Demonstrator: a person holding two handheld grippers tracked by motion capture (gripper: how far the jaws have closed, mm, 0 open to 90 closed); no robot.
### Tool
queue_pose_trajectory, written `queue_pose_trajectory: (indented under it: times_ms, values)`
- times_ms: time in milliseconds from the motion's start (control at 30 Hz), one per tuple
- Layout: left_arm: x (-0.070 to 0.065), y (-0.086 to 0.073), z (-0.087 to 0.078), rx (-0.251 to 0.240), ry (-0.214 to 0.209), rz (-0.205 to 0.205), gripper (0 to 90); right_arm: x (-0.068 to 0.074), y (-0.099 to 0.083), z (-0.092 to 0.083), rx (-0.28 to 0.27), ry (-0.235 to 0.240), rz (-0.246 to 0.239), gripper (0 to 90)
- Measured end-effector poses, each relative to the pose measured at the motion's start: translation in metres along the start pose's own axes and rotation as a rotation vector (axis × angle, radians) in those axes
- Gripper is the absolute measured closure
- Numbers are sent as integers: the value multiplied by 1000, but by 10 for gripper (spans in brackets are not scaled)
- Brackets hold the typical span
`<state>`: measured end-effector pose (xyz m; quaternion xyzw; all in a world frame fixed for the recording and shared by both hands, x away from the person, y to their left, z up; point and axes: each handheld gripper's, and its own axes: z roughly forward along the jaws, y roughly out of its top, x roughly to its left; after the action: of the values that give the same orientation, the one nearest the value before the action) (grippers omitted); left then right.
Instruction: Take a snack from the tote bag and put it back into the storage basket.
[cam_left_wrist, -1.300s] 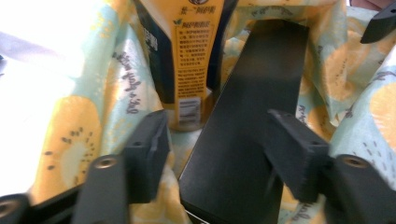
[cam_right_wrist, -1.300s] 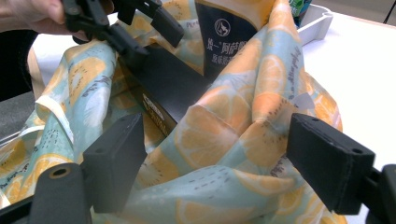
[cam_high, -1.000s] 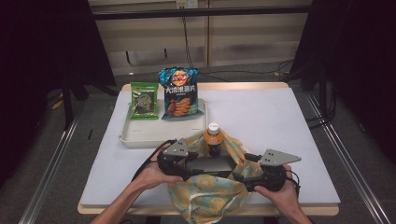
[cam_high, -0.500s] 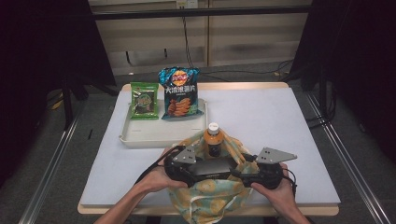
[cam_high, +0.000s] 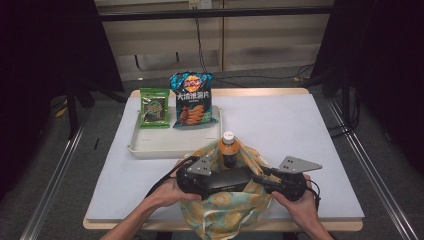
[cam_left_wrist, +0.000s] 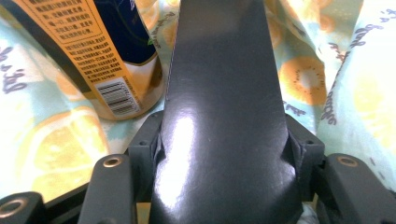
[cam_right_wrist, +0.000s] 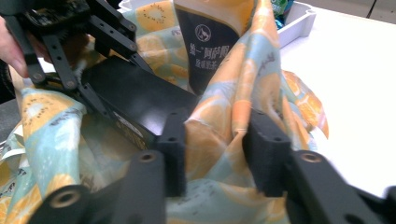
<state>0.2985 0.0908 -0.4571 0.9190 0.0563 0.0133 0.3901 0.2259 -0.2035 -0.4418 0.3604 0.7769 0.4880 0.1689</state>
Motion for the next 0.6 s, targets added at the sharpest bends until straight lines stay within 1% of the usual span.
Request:
queue_pose_trajectory:
  times_ms: [33,67,100,133,167,200,233,267,300,333,367,400,433,533,567,600]
  values:
    - [-1,0,-2,1,2,-4,431,0,0,0,0,0,0,654]
    - [-3,0,-4,-4,6,-3,431,-1,0,-1,-1,2,10,677]
    - [-3,0,-6,3,13,3,431,-1,0,-1,-1,2,10,677]
    - [-4,-1,-8,-4,8,0,430,-1,-1,-1,-3,4,11,686]
    - [-5,-1,-10,7,10,7,430,0,-1,-2,1,0,14,697]
    - [-5,-2,-12,3,10,7,430,0,-2,-3,0,0,15,705]
    - [-6,-3,-14,6,10,-1,431,0,-2,-4,-3,-3,13,715]
    - [-6,-4,-14,-13,9,-2,431,-1,-2,-7,-12,-11,17,737]
    - [-6,-4,-16,-7,6,-4,431,-1,-2,-7,-12,-11,17,737]
    - [-7,-5,-18,-19,3,-10,431,-2,-2,-9,-14,-17,21,745]
    - [-7,-5,-19,-9,6,-1,431,-3,-3,-11,-15,-16,23,754]
    - [-8,-5,-20,-10,3,3,431,-4,-3,-13,-15,-14,26,763]
    - [-9,-5,-21,-16,2,6,431,-6,-4,-16,-14,-10,35,784]
    - [-10,-4,-26,-24,-2,0,431,-8,-5,-17,-21,-15,41,787]
    - [-9,-5,-27,-36,-2,-5,431,-10,-5,-19,-27,-28,49,794]
    - [-9,-4,-28,-29,8,-2,432,-10,-5,-19,-25,-30,46,796]
